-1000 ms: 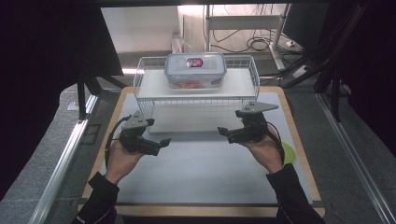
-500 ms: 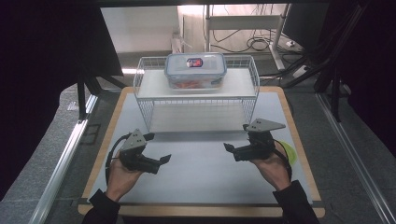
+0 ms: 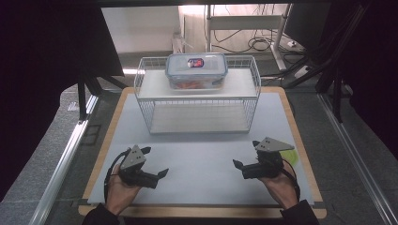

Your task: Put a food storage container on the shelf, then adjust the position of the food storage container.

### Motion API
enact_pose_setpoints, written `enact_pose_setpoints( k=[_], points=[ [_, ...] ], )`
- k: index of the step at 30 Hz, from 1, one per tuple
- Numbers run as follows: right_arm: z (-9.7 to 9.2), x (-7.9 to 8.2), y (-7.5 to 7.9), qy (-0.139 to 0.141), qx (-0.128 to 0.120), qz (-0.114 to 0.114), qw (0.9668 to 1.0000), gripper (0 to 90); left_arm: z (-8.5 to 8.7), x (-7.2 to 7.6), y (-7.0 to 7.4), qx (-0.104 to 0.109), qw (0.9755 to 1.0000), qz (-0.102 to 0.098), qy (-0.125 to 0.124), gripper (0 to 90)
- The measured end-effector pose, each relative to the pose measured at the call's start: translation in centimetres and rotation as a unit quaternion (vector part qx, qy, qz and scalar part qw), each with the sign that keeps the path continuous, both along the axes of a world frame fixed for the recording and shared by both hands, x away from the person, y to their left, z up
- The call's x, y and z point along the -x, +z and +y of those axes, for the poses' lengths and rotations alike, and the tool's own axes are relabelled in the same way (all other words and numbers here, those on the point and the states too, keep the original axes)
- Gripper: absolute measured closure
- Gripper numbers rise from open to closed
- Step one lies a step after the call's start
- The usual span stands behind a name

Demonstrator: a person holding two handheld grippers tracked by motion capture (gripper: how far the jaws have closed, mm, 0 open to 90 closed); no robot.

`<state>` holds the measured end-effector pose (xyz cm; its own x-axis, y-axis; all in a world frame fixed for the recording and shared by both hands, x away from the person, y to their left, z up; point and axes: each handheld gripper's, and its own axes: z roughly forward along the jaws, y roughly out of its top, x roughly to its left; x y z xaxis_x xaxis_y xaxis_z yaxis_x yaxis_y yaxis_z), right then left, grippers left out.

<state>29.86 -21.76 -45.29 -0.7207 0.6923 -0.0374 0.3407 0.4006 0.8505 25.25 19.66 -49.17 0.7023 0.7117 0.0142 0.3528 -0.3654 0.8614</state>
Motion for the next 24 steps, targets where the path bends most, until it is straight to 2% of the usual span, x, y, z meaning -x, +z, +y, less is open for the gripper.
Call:
enact_pose_setpoints(
  k=[3,8,11,18,21,24],
  points=[
    [-0.1,0.5,-0.5,0.004,0.0,0.0,1.0,1.7,0.2,0.7,-0.7,-0.001,1.0,0.008,0.0,0.8],
    [0.0,1.2,-1.4,0.006,0.013,0.0,0.9999,1.9,0.4,1.3,-1.6,-0.004,1.0,0.007,0.005,0.7],
    [0.0,1.4,-2.0,0.007,0.02,0.003,0.9998,1.9,0.3,1.5,-2.0,-0.021,0.9997,0.001,0.009,0.7],
    [0.0,1.4,-3.5,0.002,0.048,0.028,0.9985,3.7,0.5,1.4,-2.3,-0.023,0.9996,0.0,0.014,0.8],
    [0.1,1.3,-3.5,-0.007,0.043,0.029,0.9986,3.8,0.5,1.3,-2.4,-0.02,0.9997,0.002,0.011,0.8],
    [0.0,1.3,-3.3,-0.017,0.04,0.043,0.9981,3.4,0.5,1.3,-2.4,-0.016,0.9998,0.002,0.009,0.8]
  ],
)
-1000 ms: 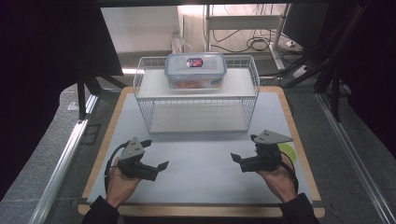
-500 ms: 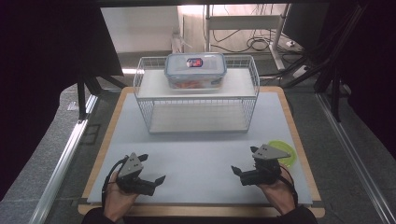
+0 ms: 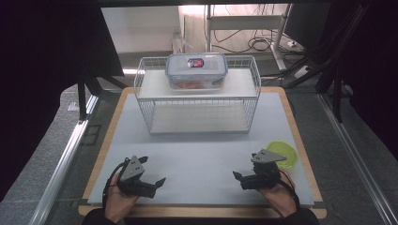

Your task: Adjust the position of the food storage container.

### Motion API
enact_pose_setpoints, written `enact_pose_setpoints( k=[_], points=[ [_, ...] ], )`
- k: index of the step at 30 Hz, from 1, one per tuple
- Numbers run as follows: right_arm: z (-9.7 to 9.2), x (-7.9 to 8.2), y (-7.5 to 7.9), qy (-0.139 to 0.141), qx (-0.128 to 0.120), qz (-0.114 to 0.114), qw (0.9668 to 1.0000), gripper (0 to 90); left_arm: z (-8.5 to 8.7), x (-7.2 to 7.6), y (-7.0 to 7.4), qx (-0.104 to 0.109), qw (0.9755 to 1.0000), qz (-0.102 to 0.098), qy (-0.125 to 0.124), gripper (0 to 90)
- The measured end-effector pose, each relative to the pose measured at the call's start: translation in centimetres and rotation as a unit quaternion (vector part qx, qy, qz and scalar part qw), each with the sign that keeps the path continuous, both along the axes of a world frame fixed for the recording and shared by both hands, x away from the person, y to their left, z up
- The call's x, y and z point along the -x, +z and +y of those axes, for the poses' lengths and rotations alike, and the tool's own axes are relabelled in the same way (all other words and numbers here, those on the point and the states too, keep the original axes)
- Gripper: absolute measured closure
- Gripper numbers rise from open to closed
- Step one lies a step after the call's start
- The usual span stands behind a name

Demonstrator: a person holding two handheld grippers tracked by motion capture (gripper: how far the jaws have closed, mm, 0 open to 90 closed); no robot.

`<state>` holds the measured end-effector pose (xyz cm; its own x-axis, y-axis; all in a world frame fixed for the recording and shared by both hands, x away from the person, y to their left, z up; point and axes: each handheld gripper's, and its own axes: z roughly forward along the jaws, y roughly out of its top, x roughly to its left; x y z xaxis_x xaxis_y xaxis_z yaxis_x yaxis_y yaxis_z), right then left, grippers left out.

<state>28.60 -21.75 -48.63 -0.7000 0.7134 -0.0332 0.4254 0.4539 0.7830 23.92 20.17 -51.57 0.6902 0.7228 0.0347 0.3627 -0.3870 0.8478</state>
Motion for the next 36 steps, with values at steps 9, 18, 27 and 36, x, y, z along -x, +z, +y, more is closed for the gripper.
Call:
enact_pose_setpoints(
  k=[9,18,27,36],
  points=[
    [-1.5,-0.6,2.1,-0.03,-0.021,0.025,0.999,38.3,0.1,0.0,0.0,0.003,1.0,-0.002,0.001,0.8],
    [-3.7,-2.0,3.9,-0.031,-0.029,0.003,0.9991,85.1,0.0,-0.1,-0.1,0.001,1.0,0.003,0.001,1.3],
    [-7.6,-3.7,4.9,-0.103,-0.017,-0.015,0.9945,90.0,-0.1,-0.2,-0.1,-0.005,1.0,0.005,0.001,1.8],
    [-12.4,-4.7,4.4,-0.19,-0.014,-0.013,0.9817,90.0,-0.1,-0.2,-0.2,-0.006,0.9999,0.008,0.003,2.1]
  ],
)
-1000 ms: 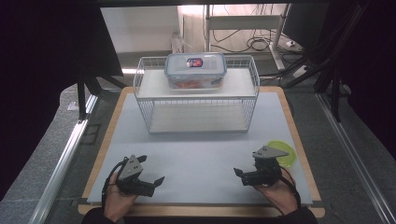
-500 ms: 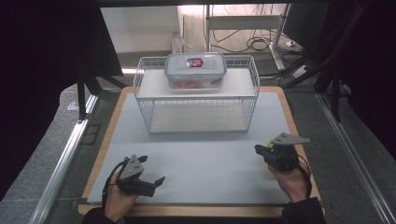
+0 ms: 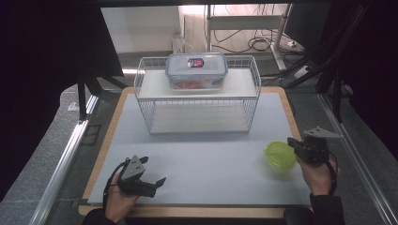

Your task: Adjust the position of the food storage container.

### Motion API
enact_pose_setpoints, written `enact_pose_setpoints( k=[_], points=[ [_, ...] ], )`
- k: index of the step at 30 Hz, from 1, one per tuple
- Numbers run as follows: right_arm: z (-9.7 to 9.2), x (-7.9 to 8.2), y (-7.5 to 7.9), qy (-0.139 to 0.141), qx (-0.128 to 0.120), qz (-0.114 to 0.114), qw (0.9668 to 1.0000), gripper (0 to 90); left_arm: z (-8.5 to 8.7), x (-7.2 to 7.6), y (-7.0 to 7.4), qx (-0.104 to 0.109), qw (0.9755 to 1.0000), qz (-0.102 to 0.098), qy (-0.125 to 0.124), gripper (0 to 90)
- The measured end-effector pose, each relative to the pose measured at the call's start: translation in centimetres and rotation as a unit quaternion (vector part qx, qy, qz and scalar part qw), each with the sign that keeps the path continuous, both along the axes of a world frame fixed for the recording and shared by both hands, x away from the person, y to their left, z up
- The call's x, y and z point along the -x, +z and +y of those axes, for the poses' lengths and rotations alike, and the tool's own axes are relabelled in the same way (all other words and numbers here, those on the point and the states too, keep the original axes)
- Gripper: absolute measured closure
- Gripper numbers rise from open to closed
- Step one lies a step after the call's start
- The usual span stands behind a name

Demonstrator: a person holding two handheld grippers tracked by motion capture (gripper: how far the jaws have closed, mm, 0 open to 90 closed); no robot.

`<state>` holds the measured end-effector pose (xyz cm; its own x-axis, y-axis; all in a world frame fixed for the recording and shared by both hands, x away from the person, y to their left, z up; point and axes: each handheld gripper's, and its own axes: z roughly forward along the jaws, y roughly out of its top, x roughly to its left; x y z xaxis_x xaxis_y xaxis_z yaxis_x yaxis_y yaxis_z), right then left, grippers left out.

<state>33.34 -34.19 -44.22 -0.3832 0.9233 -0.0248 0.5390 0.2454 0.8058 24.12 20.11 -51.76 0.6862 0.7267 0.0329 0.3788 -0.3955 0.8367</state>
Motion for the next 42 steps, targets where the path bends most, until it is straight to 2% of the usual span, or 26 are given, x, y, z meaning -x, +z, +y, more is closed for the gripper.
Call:
enact_pose_setpoints(
  k=[6,11,13,17,26,29,33,37,42],
  points=[
    [-1.5,-0.1,-1.0,-0.029,0.016,0.01,0.9994,90.0,0.1,0.0,0.0,0.002,1.0,0.001,0.0,2.2],
    [-2.3,0.0,-2.1,-0.058,0.043,0.026,0.9971,90.0,0.0,-0.1,-0.1,-0.001,1.0,0.007,0.001,2.3],
    [-2.7,0.1,-2.6,-0.068,0.04,0.037,0.9962,90.0,0.0,-0.1,-0.1,-0.001,1.0,0.008,0.0,2.3],
    [-2.4,0.2,-3.2,-0.069,0.044,0.05,0.9954,90.0,0.0,-0.1,-0.2,-0.002,1.0,0.009,-0.001,2.3],
    [-2.0,-0.2,-3.7,-0.067,0.033,0.065,0.9951,89.9,0.0,-0.1,-0.2,-0.004,0.9999,0.011,-0.002,2.6],
    [-1.7,-0.3,-3.9,-0.059,0.022,0.07,0.9956,89.9,-0.1,-0.1,-0.2,-0.004,0.9999,0.011,-0.003,2.7],
    [-1.0,-0.6,-4.0,-0.048,0.019,0.076,0.9958,90.0,-0.1,-0.1,-0.2,-0.004,0.9999,0.011,-0.003,2.7],
    [-1.4,-0.6,-3.9,-0.055,0.017,0.074,0.9956,90.0,-0.1,-0.1,-0.2,-0.003,0.9999,0.013,-0.004,2.9],
    [-2.3,0.2,-3.3,-0.067,-0.001,0.064,0.9957,90.0,-0.1,-0.1,-0.2,-0.004,0.9999,0.014,-0.003,2.9]
  ],
)
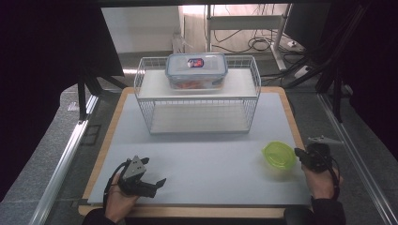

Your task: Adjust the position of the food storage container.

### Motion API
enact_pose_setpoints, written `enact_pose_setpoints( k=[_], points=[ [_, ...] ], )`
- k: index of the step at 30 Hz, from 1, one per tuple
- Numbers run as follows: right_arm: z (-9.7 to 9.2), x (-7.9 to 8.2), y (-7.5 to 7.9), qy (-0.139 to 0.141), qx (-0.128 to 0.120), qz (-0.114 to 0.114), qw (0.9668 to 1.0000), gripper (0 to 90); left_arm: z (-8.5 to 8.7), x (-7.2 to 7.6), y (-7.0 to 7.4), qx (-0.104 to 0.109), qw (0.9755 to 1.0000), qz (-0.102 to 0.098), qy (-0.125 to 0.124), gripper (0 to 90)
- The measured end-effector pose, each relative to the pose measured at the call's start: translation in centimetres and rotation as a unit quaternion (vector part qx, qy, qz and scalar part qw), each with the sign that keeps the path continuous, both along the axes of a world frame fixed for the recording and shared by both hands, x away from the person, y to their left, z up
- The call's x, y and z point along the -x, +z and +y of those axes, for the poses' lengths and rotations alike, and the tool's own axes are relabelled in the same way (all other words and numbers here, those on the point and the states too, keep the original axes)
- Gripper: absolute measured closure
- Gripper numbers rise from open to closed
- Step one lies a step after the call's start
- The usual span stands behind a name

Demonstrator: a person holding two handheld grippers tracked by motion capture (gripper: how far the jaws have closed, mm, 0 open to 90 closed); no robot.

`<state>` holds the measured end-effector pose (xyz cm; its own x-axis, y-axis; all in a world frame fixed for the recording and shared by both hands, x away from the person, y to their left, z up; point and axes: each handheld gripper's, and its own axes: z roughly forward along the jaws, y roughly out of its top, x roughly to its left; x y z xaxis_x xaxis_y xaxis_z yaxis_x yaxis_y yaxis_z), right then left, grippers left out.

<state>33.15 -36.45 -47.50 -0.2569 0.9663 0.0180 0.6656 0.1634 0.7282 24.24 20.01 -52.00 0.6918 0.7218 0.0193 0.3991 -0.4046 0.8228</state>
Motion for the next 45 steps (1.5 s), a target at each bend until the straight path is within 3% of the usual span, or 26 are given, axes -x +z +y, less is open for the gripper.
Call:
enact_pose_setpoints(
  k=[5,15,20,29,34,45],
  points=[
    [0.4,1.0,0.8,0.004,-0.006,-0.016,0.9998,90.0,0.0,0.0,0.0,-0.003,1.0,0.001,-0.002,3.0],
    [1.8,0.8,0.3,0.012,0.01,0.002,0.9999,89.9,-0.1,0.0,-0.1,-0.005,1.0,0.002,-0.004,3.0],
    [2.3,0.3,0.1,0.016,0.003,0.004,0.9999,90.0,-0.2,0.0,-0.1,-0.006,1.0,0.004,-0.005,3.0],
    [5.2,-0.4,-0.1,0.053,-0.018,0.015,0.9983,90.0,-0.3,-0.1,-0.2,-0.01,0.9999,0.006,-0.006,2.9],
    [7.0,-0.6,-0.2,0.075,-0.014,0.014,0.997,89.9,-0.3,0.0,-0.2,-0.011,0.9999,0.006,-0.007,3.0],
    [6.5,0.9,0.1,0.055,-0.013,0.013,0.9983,87.4,-0.4,-0.1,-0.3,-0.016,0.9998,0.01,-0.007,3.0]
  ],
)
